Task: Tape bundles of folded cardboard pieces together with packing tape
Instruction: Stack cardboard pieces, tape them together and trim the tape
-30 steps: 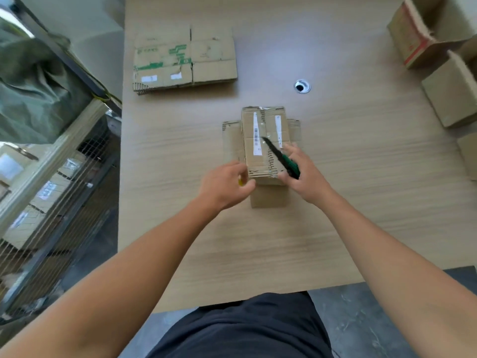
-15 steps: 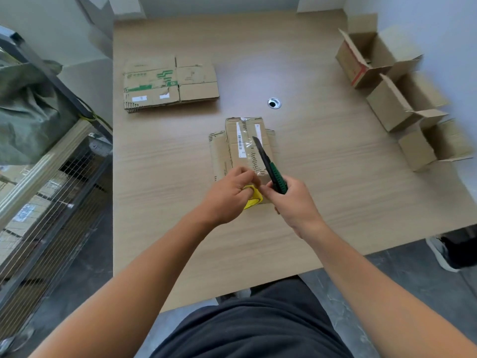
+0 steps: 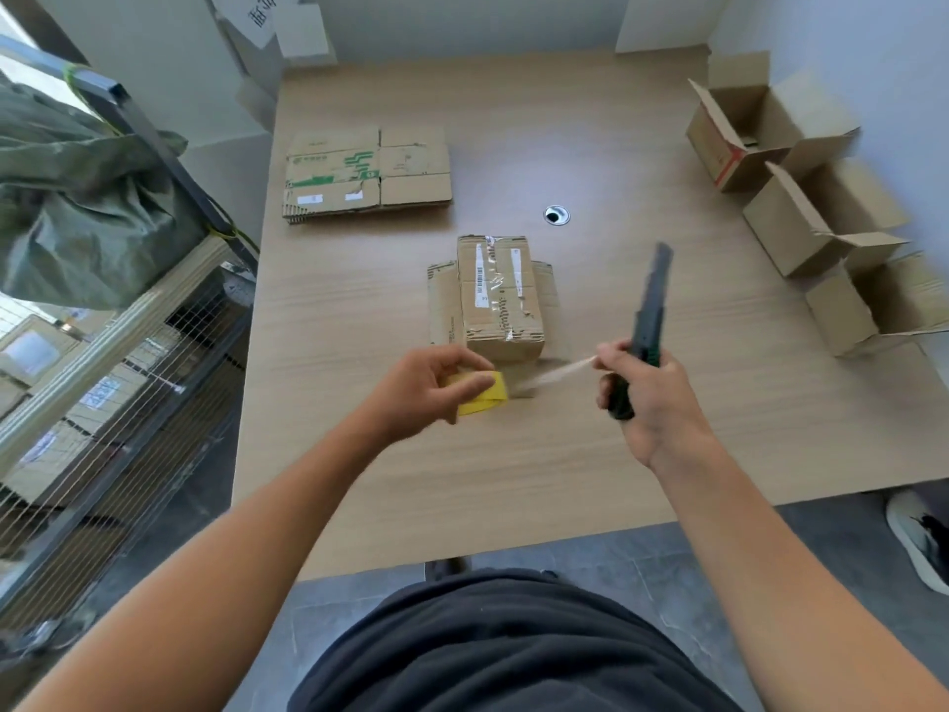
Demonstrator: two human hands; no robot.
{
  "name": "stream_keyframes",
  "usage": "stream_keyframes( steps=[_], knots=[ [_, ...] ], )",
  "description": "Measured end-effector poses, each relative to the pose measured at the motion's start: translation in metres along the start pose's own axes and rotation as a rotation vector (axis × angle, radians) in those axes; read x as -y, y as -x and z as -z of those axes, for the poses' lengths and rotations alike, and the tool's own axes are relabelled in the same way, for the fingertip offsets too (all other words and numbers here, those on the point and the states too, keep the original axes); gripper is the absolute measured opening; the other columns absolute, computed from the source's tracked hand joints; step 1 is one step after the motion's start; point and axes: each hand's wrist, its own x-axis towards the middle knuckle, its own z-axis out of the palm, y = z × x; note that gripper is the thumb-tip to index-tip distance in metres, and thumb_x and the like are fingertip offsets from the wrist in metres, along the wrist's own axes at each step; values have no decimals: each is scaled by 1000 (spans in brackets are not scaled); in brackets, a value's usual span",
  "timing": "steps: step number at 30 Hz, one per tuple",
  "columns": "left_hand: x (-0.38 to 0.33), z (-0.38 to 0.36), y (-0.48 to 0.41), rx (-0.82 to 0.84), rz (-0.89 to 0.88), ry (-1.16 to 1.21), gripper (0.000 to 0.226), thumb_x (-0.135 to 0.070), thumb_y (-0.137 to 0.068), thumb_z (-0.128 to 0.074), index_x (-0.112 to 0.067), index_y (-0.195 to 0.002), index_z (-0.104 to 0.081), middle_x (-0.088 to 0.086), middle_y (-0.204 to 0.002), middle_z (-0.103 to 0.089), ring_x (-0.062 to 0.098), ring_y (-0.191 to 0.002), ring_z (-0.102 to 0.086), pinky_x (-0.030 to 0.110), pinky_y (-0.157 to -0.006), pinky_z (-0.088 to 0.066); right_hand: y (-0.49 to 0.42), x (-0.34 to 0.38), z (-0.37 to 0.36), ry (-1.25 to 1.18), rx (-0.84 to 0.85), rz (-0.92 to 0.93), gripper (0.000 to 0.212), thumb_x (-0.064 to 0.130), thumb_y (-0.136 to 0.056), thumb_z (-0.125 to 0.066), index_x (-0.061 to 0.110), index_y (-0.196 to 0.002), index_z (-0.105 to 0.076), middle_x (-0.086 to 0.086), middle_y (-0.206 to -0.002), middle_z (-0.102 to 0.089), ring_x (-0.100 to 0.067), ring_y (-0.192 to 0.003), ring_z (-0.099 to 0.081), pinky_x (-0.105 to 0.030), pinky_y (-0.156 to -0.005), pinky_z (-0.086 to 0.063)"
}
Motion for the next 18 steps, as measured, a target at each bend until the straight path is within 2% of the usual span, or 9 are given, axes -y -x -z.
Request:
stream_keyframes(
  steps=[2,4,7,9,12,14,18],
  knots=[
    [0,5,1,-35,56,-129,2,-26,-90,-76,-24,-90,-75,-7,-58,-63,8,-48,-53,24,-50,-45,-4,3,21,45,-25,40,19,5,-95,-67,18,-83,-57,5,-65,-67,-14,-50,-48,-28,-48,-41],
    [-6,9,-3,-43,120,-285,5,-30,-88,-77,-26,-87,-76,-1,-54,-62,9,-44,-49,24,-51,-43,-7,0,33,135,34,73,18,8,-96,-67,18,-83,-58,6,-67,-67,-12,-47,-48,-24,-46,-41],
    [-15,12,-12,-96,167,-534,12,-43,-85,-77,-31,-86,-75,9,-67,-67,18,-54,-58,30,-58,-48,-18,-12,34,146,52,75,18,10,-96,-68,19,-82,-59,6,-68,-68,-10,-45,-48,-19,-41,-38],
    [-20,12,-19,-101,166,-657,11,-45,-85,-76,-34,-87,-75,-3,-75,-68,17,-73,-63,31,-66,-48,-29,-21,29,119,40,45,19,11,-95,-68,20,-82,-58,6,-67,-68,-11,-45,-47,-19,-41,-37],
    [-18,17,-32,-66,150,-823,12,-47,-89,-71,-36,-93,-73,-15,-107,-62,10,-97,-58,28,-77,-39,-48,-35,17,104,32,-19,19,12,-95,-68,20,-82,-57,7,-65,-67,-10,-46,-46,-21,-42,-40],
    [-10,21,-42,-67,168,-850,12,-47,-91,-69,-36,-93,-71,-16,-118,-57,9,-103,-56,27,-81,-37,-62,-44,8,115,18,-56,19,13,-94,-69,21,-82,-56,7,-64,-68,-9,-45,-46,-22,-42,-40],
    [21,28,-71,-79,178,-907,14,-47,-94,-64,-34,-94,-68,-15,-115,-62,14,-103,-59,31,-77,-42,-94,-61,-9,169,-20,-91,20,15,-94,-69,23,-82,-55,10,-62,-68,-8,-46,-45,-23,-44,-40]
  ],
)
